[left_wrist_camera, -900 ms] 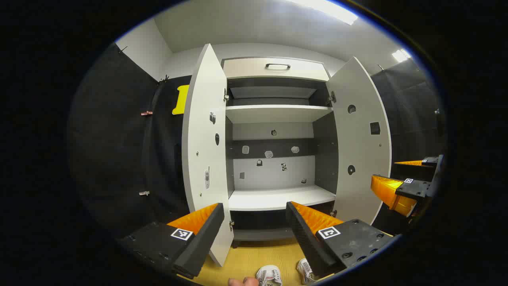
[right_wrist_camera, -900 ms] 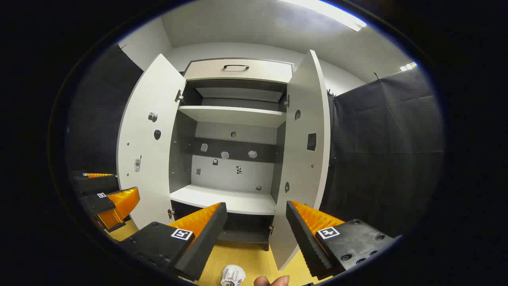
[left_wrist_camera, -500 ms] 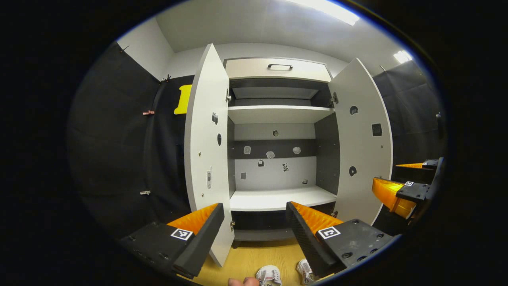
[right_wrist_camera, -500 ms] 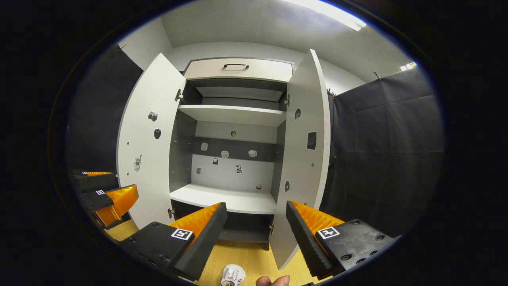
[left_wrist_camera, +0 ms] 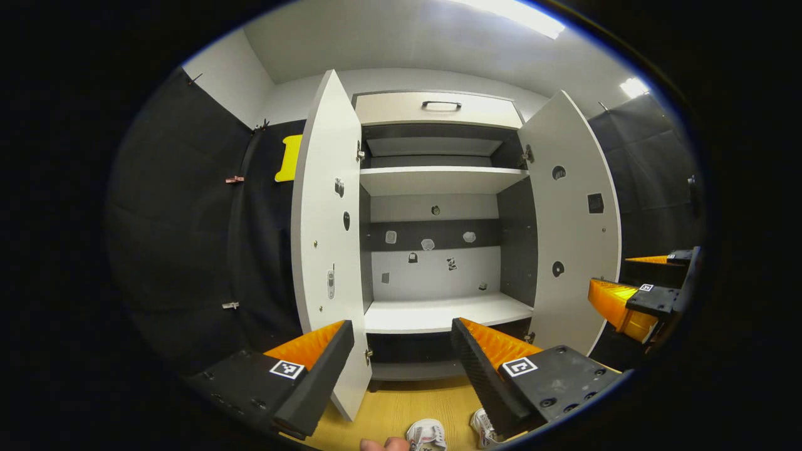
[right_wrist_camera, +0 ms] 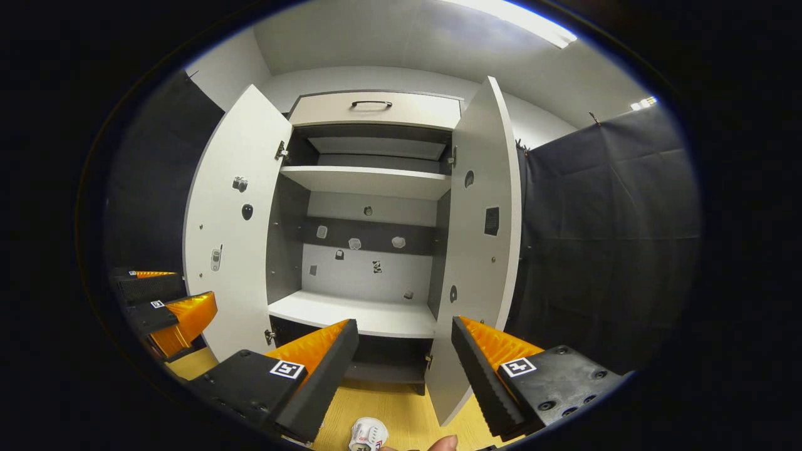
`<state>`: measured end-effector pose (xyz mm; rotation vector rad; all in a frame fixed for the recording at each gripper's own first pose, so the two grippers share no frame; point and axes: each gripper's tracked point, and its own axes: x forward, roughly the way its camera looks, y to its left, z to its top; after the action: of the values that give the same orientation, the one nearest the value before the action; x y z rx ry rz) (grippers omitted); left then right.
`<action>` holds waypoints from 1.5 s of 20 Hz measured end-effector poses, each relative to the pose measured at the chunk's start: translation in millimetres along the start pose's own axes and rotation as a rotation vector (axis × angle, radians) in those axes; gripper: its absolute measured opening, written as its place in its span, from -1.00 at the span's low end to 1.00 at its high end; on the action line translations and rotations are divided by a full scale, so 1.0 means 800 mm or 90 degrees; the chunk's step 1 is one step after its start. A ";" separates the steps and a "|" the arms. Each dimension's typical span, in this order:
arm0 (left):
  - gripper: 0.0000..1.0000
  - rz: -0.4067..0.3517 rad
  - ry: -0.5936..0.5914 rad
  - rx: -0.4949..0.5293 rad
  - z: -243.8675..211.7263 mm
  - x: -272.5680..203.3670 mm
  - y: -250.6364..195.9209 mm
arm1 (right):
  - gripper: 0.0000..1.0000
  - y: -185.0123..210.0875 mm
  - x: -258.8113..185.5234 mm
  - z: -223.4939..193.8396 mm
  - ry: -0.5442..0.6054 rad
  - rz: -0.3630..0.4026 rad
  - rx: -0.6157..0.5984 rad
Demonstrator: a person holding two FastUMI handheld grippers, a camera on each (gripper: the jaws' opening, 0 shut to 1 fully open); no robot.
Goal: Grab one shoe with the right hand and put it into the shoe cabinet, grab the other shoe with the left hand and put it into the shoe cabinet; then close the right door with the right hand and the left door with the left hand.
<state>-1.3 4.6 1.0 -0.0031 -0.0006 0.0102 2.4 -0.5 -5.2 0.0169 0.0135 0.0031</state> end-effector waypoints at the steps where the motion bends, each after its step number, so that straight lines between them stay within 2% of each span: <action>1: 0.96 0.001 -0.001 0.002 0.000 0.000 0.001 | 0.94 0.002 0.000 -0.002 0.004 0.005 0.005; 4: 0.96 0.002 -0.005 0.008 -0.001 0.000 0.002 | 0.94 0.009 -0.001 -0.018 0.029 0.021 0.020; 7: 0.96 0.008 -0.005 0.007 -0.006 -0.003 0.009 | 0.94 0.020 -0.007 -0.056 0.076 0.042 0.022; 10: 0.96 0.016 -0.009 0.009 -0.008 -0.001 0.017 | 0.96 0.039 -0.021 -0.115 0.139 0.068 0.034; 15: 0.96 0.032 -0.007 0.012 -0.017 0.001 0.030 | 0.95 0.077 -0.054 -0.242 0.275 0.107 0.057; 16: 0.96 0.035 -0.006 0.010 -0.019 0.002 0.032 | 0.92 0.085 -0.061 -0.269 0.305 0.117 0.063; 17: 0.96 0.038 -0.003 0.008 -0.021 0.001 0.035 | 0.76 0.094 -0.070 -0.292 0.334 0.128 0.078; 19: 0.96 0.046 0.001 0.008 -0.026 0.001 0.042 | 0.57 0.109 -0.083 -0.340 0.387 0.137 0.111; 21: 0.96 0.055 0.003 0.010 -0.031 0.001 0.048 | 0.47 0.117 -0.093 -0.391 0.441 0.133 0.127; 24: 0.96 0.064 0.011 0.018 -0.043 -0.001 0.055 | 0.53 0.119 -0.102 -0.459 0.509 0.112 0.140; 30: 0.96 0.071 0.034 0.011 -0.068 -0.005 0.062 | 0.53 0.128 -0.083 -0.545 0.546 0.078 0.147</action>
<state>-6.0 54.1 -53.2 0.0144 0.0524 0.1211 -70.4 108.9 -438.4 0.2463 0.8714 0.1309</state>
